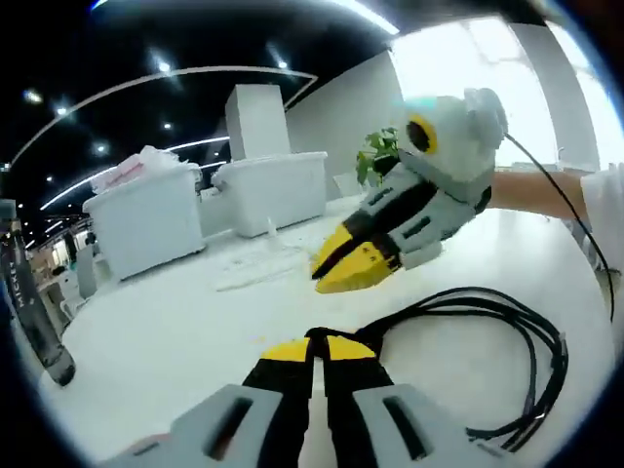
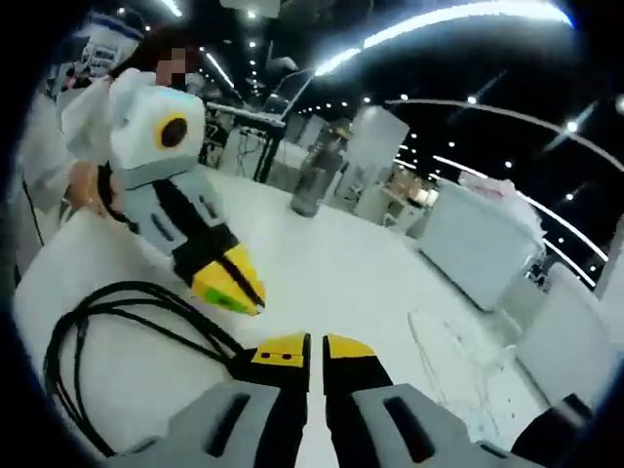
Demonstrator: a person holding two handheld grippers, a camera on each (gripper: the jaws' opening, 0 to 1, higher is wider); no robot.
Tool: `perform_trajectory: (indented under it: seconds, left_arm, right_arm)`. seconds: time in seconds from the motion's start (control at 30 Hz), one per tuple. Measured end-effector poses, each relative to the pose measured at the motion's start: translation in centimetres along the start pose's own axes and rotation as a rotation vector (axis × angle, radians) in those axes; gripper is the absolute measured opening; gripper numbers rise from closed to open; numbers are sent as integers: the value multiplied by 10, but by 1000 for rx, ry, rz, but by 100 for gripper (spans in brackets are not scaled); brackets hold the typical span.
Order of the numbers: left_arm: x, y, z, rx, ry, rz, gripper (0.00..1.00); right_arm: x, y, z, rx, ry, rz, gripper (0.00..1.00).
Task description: Coil the Type-C to USB data cable on the desktop and secure it with Velcro straps.
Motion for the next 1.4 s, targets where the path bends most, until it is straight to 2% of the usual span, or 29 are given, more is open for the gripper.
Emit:
perform_trajectory:
  seconds: [0.07, 0.1, 0.13, 0.23, 0.3, 0.37, 0.43, 0.53, 0.67, 0.77, 0.87, 0.93, 1.03, 1.1, 1.17, 1.23, 1.3, 1.37, 1.4]
  left_arm:
    - [-8, 6, 12, -35, 56, -65, 6]
    - [-12, 10, 16, -53, 76, -90, 6]
    - [-14, 15, 22, -74, 87, -114, 6]
    - [-14, 21, 30, -92, 96, -126, 6]
    - [-13, 24, 37, -99, 99, -133, 6]
    - [-12, 27, 46, -118, 106, -138, 6]
    - [-13, 33, 57, -145, 110, -157, 6]
    - [-18, 50, 79, -218, 108, -216, 6]
    - [-16, 80, 117, -392, 83, -262, 6]
    - [-10, 104, 141, -524, 100, -284, 6]
    - [-8, 119, 151, -603, 114, -311, 6]
    - [-10, 125, 153, -652, 96, -316, 6]
    - [-10, 124, 151, -659, 93, -323, 6]
    - [-7, 119, 150, -638, 108, -306, 6]
    - [-5, 117, 150, -633, 113, -296, 6]
    - [-3, 117, 150, -642, 112, -284, 6]
    - [-1, 118, 152, -650, 119, -278, 6]
    - [2, 116, 153, -645, 136, -270, 6]
    - [2, 115, 152, -642, 141, -266, 6]
  right_arm:
    - [5, -1, 10, -98, -71, 8, 15]
    - [8, -3, 14, -120, -72, 30, 21]
    - [10, -8, 14, -119, -67, 48, 22]
    - [20, -20, 20, -159, -41, 129, 20]
    - [20, -27, 18, -175, -57, 103, 20]
    - [18, -31, 17, -183, -53, 117, 18]
    - [15, -35, 17, -198, 5, 137, 15]
    - [9, -40, 23, -177, 68, 158, 11]
    - [0, -53, 21, -134, 90, 178, 8]
    - [-12, -70, 13, -59, 71, 130, 6]
    - [-26, -92, 2, 11, 85, 97, 6]
    - [-39, -115, -7, 40, 60, 65, 5]
    - [-55, -146, -19, 60, 19, 27, 5]
    - [-65, -167, -28, 104, 21, 0, 5]
    - [-75, -188, -38, 179, -23, -69, 8]
    - [-81, -198, -44, 190, -103, -132, 11]
    - [-85, -196, -47, 214, -216, -171, 11]
    - [-87, -189, -48, 216, -262, -206, 11]
    - [-85, -183, -49, 218, -282, -195, 11]
Point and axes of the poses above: the point that each gripper's makers call its tool centre point, and the gripper's own axes: y roughly backward along the fingers, z roughly to its left, x roughly out of its underside, the point moved 9 cm from there along y, roughly backward along the fingers, and after that the axes turned 3 degrees about -y, right-handed, at the moved point
